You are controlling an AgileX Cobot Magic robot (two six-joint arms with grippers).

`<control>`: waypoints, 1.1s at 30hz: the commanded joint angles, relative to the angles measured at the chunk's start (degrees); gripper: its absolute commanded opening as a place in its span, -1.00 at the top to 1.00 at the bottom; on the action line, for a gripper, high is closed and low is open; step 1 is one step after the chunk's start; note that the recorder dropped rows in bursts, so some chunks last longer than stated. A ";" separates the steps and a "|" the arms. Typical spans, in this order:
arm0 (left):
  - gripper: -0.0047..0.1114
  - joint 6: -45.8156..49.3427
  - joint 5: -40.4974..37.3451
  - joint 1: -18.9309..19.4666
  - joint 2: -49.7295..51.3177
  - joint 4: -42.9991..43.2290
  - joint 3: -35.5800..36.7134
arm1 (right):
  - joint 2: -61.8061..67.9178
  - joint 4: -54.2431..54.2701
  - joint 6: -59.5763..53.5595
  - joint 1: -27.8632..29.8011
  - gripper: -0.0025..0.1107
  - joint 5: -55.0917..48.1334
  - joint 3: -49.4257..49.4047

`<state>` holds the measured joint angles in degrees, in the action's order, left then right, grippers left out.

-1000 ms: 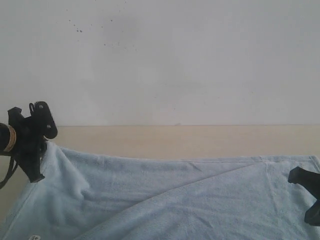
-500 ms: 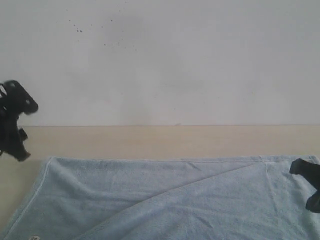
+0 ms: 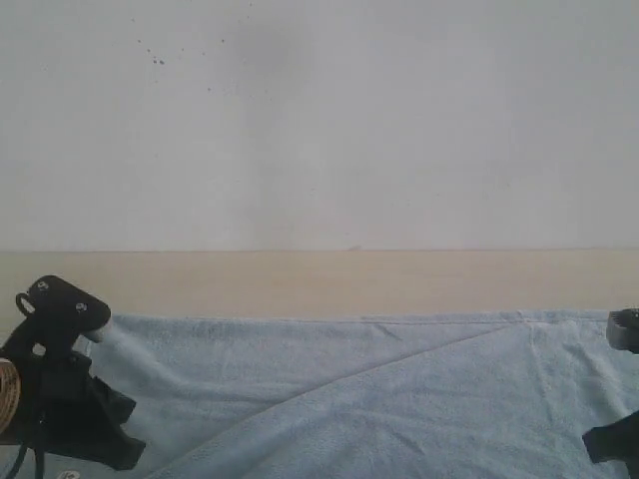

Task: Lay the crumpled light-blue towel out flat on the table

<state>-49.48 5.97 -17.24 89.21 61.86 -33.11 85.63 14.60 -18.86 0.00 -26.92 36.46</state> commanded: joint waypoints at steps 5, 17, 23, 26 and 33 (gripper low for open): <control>0.85 -8.12 -7.23 -1.40 -1.44 -3.61 6.80 | 1.22 -16.54 19.49 0.08 0.96 -6.53 0.05; 0.85 -9.67 -3.40 -1.40 3.28 -4.23 10.52 | 1.35 -16.28 19.39 0.00 0.96 -3.66 -3.79; 0.85 -12.41 -3.40 -1.40 3.31 -4.23 13.92 | 1.35 -15.04 19.39 0.00 0.96 -1.57 -3.79; 0.85 -13.62 -3.40 -1.40 3.31 -4.23 16.58 | 1.35 -14.93 19.62 0.00 0.96 -0.75 -3.79; 0.85 -17.78 -3.32 -1.40 1.74 -4.23 20.79 | 0.07 -13.93 19.79 0.00 0.96 0.62 -3.67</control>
<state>-65.31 7.20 -18.35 89.85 57.41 -16.08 86.92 0.34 0.63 0.00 -27.38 32.76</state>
